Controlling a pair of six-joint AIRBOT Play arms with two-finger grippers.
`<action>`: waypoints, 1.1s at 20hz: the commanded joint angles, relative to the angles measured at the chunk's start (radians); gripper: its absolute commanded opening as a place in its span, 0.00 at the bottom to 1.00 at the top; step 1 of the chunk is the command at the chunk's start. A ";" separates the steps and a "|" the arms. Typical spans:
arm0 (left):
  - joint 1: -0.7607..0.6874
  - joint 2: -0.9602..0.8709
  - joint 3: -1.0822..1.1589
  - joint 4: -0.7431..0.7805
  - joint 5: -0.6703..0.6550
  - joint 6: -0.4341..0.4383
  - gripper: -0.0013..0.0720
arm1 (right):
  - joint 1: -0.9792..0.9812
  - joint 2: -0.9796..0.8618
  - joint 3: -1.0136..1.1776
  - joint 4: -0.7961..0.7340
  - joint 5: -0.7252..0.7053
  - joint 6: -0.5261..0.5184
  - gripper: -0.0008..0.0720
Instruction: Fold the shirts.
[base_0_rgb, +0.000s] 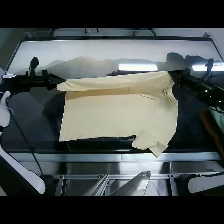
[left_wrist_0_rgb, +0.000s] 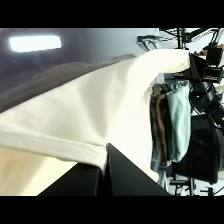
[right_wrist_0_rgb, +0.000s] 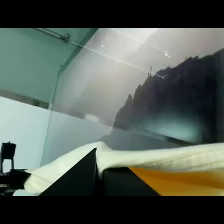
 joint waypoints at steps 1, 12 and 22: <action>-0.018 -0.154 0.206 0.008 -0.012 -0.103 0.06 | -0.006 -0.165 0.095 0.028 0.064 0.028 0.04; -0.018 -0.165 0.120 0.216 -0.151 -0.197 0.03 | -0.086 -0.178 0.100 -0.430 0.133 0.209 0.04; 0.045 -0.159 0.266 0.217 -0.224 -0.369 0.48 | -0.171 -0.044 0.101 -0.665 0.141 0.424 0.32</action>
